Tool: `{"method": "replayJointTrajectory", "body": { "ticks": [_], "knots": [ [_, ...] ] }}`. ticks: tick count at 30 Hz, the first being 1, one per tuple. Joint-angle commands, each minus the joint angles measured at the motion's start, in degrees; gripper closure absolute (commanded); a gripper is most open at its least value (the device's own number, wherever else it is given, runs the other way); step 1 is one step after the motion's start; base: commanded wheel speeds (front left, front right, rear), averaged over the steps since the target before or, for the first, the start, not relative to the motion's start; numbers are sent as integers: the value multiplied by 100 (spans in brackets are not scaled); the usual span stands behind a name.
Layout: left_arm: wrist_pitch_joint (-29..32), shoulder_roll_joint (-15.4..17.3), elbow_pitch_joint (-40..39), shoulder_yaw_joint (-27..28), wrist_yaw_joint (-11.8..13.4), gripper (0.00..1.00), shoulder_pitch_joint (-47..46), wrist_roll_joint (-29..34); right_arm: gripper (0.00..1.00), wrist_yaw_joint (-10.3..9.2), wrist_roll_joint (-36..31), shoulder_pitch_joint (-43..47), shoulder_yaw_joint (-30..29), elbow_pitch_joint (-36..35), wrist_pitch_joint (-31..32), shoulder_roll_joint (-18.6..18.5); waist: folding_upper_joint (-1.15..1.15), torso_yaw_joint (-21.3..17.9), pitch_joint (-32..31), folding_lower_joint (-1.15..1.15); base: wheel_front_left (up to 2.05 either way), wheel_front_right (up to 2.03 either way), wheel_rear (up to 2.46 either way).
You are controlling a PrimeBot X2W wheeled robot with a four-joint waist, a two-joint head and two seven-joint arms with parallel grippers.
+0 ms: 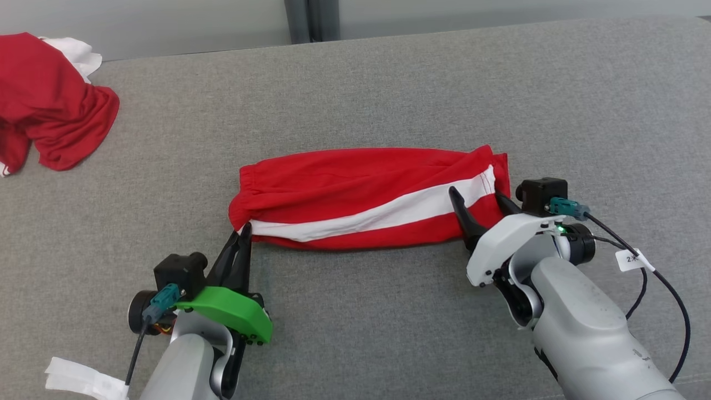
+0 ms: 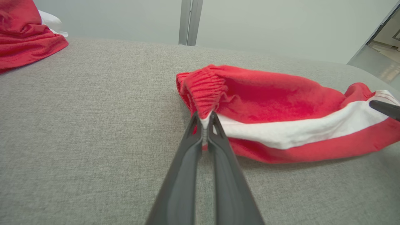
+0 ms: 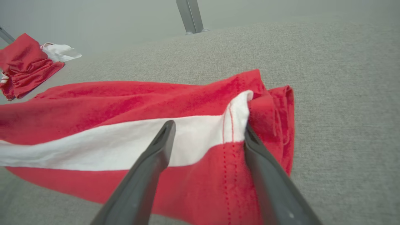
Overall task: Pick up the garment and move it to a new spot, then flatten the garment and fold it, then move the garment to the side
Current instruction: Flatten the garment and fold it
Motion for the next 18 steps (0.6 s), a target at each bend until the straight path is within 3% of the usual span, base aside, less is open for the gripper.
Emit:
{"method": "replayJointTrajectory", "body": {
  "ticks": [1, 18],
  "knots": [
    [-20, -3, -18, 38, -28, 100, 2, 48, 0, 3, 6, 79, 71, -87, 39, 5, 0, -8, 0, 0, 0, 0, 0],
    [-21, -29, -10, 88, -37, 100, 45, 72, 0, 3, -378, 424, 93, -966, 630, -69, 0, 30, -38, 0, 0, 0, 0]
  ]
}}
